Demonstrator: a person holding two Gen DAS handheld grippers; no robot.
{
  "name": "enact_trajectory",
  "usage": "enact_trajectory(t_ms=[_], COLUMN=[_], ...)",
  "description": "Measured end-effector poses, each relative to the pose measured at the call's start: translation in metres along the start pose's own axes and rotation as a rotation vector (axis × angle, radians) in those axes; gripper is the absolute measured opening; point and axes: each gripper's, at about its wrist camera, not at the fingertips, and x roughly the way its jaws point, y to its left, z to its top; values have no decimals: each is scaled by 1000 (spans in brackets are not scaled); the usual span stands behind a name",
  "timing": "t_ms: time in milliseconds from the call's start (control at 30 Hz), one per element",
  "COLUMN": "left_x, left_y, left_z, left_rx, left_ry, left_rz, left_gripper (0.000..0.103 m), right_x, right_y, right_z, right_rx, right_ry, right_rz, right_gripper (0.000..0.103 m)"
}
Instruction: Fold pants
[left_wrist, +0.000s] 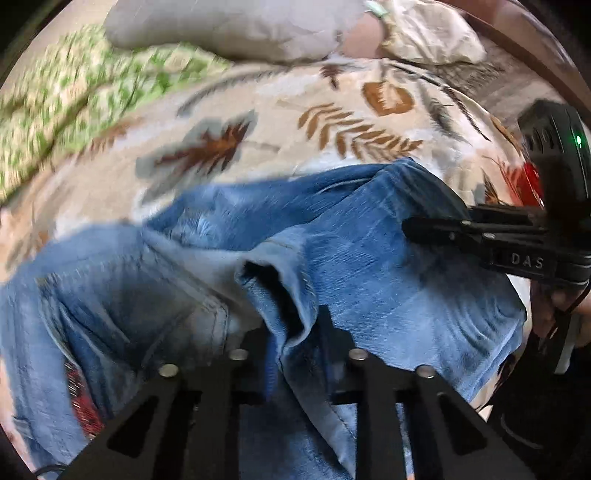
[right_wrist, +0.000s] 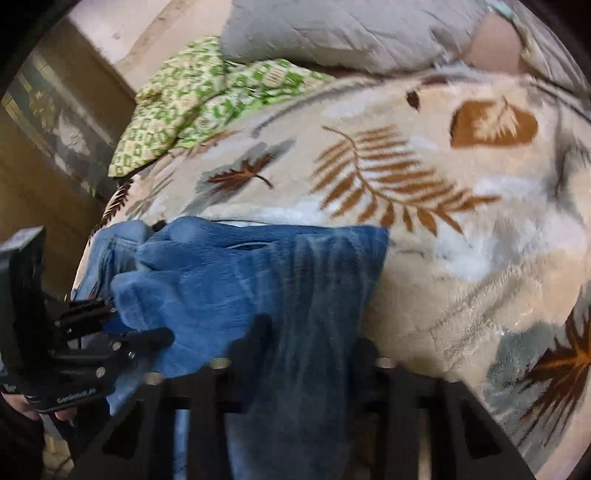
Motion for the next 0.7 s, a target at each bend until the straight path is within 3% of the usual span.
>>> enact_trajectory(t_ms=[100, 433, 533, 633, 667, 700], left_x=[-12, -47, -27, 18, 29, 30], left_y=[2, -8, -6, 2, 3, 3], left_z=[7, 49, 52, 37, 29, 23], left_rx=[-13, 19, -3, -38, -41, -41], left_ry=[-52, -198, -115, 63, 88, 54], left_rz=[-31, -92, -98, -81, -66, -57], left_gripper=[4, 4, 5, 8, 9, 9], right_x=[-13, -66, -62, -37, -24, -16], right_y=[5, 14, 5, -12, -16, -19], right_z=[-4, 1, 2, -4, -8, -10], right_rx=[-34, -87, -55, -8, 1, 8], right_ry=[-47, -199, -188, -126, -83, -68], right_rz=[-9, -51, -78, -76, -78, -87], right_gripper=[18, 13, 13, 14, 16, 24])
